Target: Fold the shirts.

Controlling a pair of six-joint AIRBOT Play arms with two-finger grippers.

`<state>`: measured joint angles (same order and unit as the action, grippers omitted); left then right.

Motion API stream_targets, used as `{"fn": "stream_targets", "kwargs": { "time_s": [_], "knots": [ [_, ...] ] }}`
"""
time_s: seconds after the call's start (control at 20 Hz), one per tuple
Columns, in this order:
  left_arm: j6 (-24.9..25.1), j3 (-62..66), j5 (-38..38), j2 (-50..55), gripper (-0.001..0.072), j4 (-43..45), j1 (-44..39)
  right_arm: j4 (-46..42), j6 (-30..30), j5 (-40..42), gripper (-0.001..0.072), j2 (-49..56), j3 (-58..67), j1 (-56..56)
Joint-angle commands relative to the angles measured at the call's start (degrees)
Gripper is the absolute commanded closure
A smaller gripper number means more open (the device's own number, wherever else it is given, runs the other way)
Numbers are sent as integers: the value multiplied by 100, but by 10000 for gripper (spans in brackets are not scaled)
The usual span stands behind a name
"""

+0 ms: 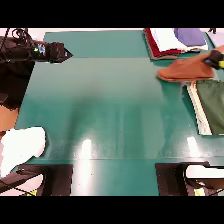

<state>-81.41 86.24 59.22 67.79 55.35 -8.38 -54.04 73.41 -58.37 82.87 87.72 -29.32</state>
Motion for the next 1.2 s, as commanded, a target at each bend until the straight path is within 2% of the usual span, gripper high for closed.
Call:
{"fn": "stream_targets", "kwargs": {
  "time_s": [0.0, 0.1, 0.3, 0.4, 0.65, 0.95, 1.15],
  "knots": [
    [-114, 0, -2, 2, 687, -31, 2, 393, -129, 396, 693, -59, 17, -756],
    [-125, 0, 0, 2, 686, -52, 2, 649, -254, 538, 693, -55, 212, -861],
    [-131, 0, 2, 0, 687, -61, 2, 634, -304, 544, 692, -57, 1082, -861],
    [-127, 0, 7, 2, 686, -61, 2, 538, -302, 286, 693, -59, 1530, -863],
    [-103, 0, 125, 2, 686, -52, 2, -393, -297, -667, 693, -85, 2037, -863],
    [-57, 0, 214, 0, 686, -46, 2, -1375, -299, -962, 692, -905, 507, -1075],
    [15, 0, 212, 2, 686, -46, 2, -1963, -304, -1467, 692, -1681, -833, -1777]
  ]
}}
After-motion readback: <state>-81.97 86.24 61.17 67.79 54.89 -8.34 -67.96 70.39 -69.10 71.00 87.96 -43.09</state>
